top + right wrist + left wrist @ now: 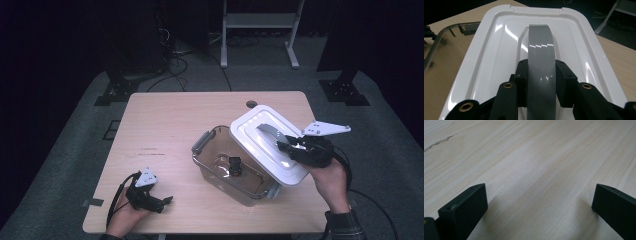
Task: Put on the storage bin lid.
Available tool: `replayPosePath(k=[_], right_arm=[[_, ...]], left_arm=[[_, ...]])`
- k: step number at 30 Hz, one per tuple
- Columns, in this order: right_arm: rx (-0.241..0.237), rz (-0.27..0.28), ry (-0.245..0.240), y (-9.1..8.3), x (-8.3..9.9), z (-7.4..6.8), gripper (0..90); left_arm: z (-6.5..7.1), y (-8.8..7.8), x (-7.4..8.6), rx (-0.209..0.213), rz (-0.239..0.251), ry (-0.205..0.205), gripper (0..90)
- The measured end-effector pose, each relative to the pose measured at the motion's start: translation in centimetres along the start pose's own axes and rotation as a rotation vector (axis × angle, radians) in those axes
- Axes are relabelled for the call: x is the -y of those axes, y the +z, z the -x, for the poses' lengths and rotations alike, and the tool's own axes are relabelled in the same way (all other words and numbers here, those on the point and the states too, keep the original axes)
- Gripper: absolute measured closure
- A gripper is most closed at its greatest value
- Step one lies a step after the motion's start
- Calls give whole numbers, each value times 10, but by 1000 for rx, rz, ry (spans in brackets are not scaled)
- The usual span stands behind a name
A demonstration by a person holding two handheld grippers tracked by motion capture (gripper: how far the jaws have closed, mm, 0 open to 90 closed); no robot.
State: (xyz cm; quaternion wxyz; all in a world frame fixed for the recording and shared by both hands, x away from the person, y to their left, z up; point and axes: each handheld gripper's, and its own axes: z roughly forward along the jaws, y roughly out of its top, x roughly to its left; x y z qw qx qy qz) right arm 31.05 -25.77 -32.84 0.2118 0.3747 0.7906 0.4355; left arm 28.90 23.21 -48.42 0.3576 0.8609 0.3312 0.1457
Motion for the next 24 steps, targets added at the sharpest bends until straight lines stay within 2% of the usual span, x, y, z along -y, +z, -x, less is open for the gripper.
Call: replayPosePath(k=[24], right_arm=[[-49,-20,-30,13,-1,-15,663]], left_arm=[[0,0,0,0,0,0,0]])
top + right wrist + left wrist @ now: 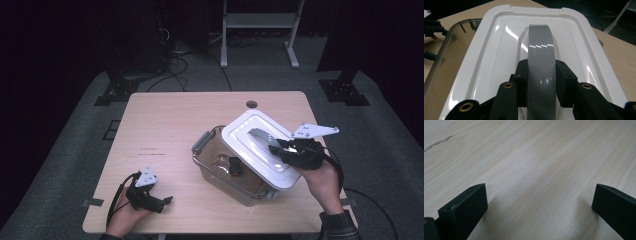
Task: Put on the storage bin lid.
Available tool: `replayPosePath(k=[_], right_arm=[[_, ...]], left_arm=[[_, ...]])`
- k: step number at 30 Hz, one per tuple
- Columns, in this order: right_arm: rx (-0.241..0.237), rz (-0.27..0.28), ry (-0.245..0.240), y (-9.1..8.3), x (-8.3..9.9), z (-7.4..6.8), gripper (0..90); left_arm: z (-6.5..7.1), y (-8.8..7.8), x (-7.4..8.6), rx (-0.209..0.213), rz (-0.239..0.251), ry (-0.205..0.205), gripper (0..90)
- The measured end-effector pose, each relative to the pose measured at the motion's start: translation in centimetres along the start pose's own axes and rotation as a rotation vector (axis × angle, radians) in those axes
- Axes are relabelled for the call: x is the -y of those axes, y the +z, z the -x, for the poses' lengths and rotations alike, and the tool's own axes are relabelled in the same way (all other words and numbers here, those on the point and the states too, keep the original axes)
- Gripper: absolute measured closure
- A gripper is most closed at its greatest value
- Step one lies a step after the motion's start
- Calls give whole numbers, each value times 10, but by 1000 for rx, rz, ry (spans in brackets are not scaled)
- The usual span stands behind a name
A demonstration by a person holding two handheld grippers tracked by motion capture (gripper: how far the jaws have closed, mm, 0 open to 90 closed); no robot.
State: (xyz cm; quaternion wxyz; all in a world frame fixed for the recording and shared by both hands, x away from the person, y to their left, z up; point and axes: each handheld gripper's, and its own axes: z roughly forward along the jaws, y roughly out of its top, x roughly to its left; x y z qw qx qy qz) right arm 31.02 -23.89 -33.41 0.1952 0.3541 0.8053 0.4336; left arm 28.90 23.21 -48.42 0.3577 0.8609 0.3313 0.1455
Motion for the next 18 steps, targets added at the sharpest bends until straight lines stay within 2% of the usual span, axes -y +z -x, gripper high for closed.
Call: replayPosePath(k=[18], right_arm=[[-41,-16,-20,12,-5,-12,663]], left_arm=[[0,0,0,-1,1,0,0]])
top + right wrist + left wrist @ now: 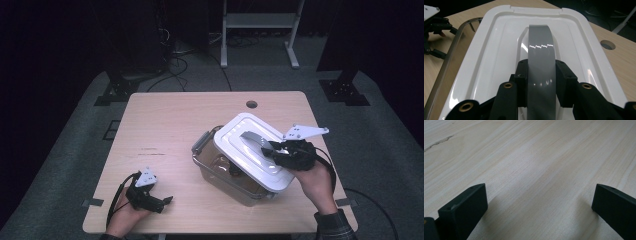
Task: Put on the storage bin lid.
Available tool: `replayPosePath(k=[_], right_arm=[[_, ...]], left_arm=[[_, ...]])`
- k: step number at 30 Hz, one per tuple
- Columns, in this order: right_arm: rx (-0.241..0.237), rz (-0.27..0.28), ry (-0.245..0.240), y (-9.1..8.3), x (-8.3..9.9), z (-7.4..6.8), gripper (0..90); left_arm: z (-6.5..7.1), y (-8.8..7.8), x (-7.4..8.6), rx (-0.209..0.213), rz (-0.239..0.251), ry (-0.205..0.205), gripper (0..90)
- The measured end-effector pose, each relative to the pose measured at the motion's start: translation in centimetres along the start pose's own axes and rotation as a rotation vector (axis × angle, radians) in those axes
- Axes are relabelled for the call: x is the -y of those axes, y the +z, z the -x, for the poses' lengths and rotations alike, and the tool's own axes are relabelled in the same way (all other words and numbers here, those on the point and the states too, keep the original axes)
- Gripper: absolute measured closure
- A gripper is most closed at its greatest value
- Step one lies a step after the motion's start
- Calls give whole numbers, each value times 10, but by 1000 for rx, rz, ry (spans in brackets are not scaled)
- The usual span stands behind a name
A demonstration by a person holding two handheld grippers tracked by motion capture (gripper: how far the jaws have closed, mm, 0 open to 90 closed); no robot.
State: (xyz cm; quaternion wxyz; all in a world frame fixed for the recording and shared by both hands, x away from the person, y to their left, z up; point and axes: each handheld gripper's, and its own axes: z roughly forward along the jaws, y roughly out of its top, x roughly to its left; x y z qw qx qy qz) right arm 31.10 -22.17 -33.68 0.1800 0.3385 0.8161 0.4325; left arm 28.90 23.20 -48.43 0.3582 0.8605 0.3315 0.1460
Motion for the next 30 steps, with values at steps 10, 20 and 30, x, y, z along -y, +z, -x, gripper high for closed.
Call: replayPosePath(k=[10,20,30], right_arm=[[-25,-10,-15,9,-3,-6,663],[-40,-23,-25,15,-3,-11,663],[-59,-35,-36,22,-4,-17,663]], left_arm=[[0,0,0,0,0,0,0],[0,0,0,1,0,0,0],[0,0,0,1,-1,0,0]])
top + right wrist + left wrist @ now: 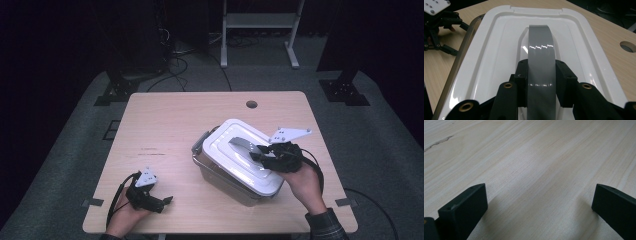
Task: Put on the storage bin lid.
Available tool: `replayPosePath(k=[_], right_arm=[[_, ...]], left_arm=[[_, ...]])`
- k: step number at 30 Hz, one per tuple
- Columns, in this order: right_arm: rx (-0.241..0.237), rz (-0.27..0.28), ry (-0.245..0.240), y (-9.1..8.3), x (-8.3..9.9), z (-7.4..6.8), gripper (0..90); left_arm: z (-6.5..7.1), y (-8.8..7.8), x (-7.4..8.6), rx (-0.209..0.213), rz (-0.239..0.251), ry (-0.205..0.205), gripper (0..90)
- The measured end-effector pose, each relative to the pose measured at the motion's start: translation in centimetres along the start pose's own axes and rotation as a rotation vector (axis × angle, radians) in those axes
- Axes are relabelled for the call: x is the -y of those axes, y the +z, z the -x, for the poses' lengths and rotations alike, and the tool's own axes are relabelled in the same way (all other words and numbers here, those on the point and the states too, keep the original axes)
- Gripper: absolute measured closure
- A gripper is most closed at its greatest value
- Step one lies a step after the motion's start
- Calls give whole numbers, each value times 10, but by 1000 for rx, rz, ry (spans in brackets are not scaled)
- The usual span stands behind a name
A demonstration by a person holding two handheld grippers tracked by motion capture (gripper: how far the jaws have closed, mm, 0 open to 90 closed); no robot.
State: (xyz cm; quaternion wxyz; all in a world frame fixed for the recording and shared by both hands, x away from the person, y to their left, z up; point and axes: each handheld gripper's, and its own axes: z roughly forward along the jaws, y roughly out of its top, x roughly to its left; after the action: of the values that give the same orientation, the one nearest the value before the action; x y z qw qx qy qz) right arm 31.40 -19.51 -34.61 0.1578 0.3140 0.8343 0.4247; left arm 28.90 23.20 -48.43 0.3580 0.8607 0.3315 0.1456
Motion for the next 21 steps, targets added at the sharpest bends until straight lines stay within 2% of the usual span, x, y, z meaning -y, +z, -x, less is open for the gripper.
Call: replayPosePath(k=[21], right_arm=[[-27,-12,-29,11,-5,-12,663]], left_arm=[[0,0,0,1,-1,0,0]])
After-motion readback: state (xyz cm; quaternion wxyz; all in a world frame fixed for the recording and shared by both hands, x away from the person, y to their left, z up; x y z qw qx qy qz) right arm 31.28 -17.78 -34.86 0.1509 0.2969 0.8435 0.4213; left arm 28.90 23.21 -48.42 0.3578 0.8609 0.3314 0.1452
